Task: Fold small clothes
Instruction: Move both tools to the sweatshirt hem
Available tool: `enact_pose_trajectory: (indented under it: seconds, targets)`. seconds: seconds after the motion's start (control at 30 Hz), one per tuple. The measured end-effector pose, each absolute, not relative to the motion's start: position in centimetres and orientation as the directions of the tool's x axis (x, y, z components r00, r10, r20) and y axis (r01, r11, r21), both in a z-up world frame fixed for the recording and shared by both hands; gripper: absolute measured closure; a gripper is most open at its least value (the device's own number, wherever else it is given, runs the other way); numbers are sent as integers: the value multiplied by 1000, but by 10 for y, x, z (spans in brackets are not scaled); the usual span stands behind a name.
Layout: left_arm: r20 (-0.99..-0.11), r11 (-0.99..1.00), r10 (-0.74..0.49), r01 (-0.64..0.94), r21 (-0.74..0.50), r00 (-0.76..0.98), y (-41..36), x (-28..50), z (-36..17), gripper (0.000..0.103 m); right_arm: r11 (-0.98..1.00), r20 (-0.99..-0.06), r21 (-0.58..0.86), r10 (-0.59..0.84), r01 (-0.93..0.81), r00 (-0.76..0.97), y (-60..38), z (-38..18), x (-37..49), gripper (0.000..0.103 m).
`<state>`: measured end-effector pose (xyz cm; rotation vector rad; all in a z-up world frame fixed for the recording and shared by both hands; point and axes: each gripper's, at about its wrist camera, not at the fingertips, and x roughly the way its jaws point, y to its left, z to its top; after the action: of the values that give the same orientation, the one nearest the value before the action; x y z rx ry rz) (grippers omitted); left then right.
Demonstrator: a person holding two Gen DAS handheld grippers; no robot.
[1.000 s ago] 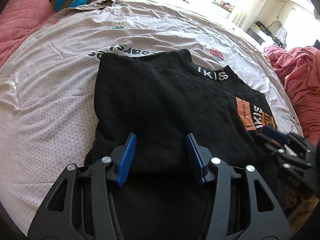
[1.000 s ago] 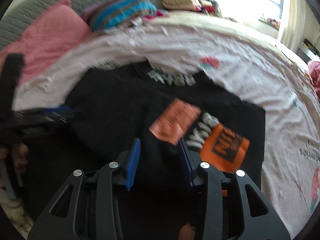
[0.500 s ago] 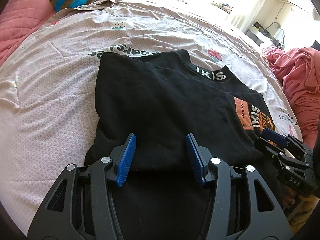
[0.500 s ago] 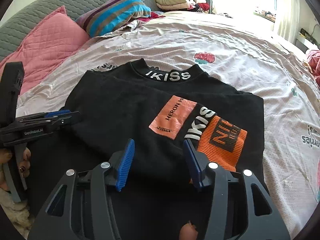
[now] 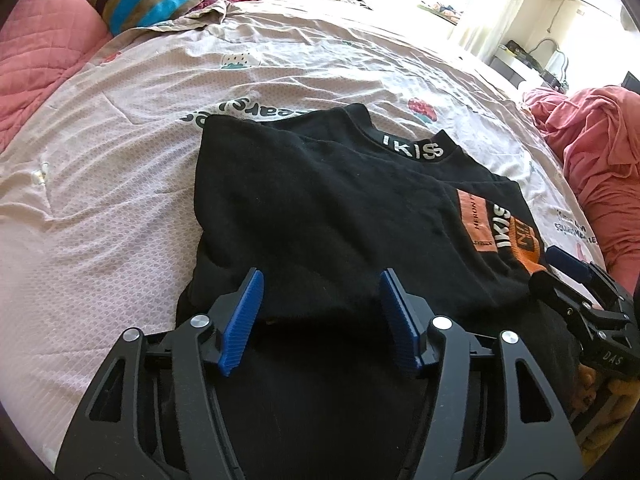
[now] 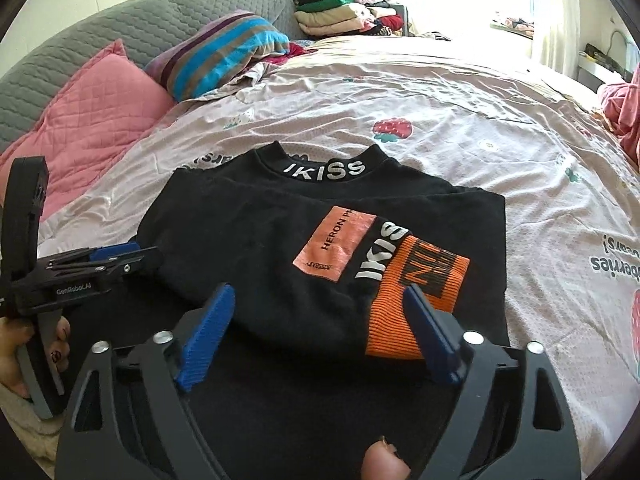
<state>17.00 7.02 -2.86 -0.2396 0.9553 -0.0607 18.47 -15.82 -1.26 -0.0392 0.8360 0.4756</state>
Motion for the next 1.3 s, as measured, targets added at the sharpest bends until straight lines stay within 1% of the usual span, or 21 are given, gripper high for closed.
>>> enact_pose_trajectory:
  seconds: [0.1,0.2,0.27,0.3,0.37,0.4,0.43,0.47,0.53,0.57,1.1,1.3]
  targets:
    - [-800,973,-152,-56,-225,580,70,167,-25,47,896,-710,159,396,-414,582,-161,-9,183,15]
    - [-795,972,-150,-61,-228,587,70,163,-21,40,898,-706,165,397,-408,587,-165,-7,182,15]
    - [-793,973,-138,-66,-219,594,70,160,-18,32,898,-706,166,396,-407,587,-165,-7,180,15]
    - [-791,973,-135,-70,-218,596,71,159,-17,32,899,-705,166,396,-406,589,-166,-7,179,13]
    - [-787,974,-132,-69,-217,603,71,156,-13,31,902,-699,164,391,-398,599,-167,-5,178,6]
    - [-785,975,-128,-70,-213,606,71,155,-11,27,904,-693,166,391,-394,605,-169,-4,177,6]
    - [-783,976,-119,-74,-205,610,71,153,-9,15,904,-690,169,393,-393,608,-170,-3,176,6]
    - [-781,977,-109,-78,-198,615,71,152,-7,12,904,-685,176,397,-391,611,-172,-1,176,6]
    - [-776,978,-105,-78,-195,622,71,149,-3,11,903,-681,182,401,-389,612,-174,1,176,6]
    - [-773,977,-103,-80,-195,626,72,148,-1,10,903,-678,185,403,-389,614,-175,2,175,6]
    - [-746,979,-77,-92,-183,661,75,121,18,10,897,-642,178,417,-405,643,-179,23,157,5]
    - [-739,977,-85,-91,-195,668,76,110,22,10,894,-629,172,423,-414,652,-181,31,148,5]
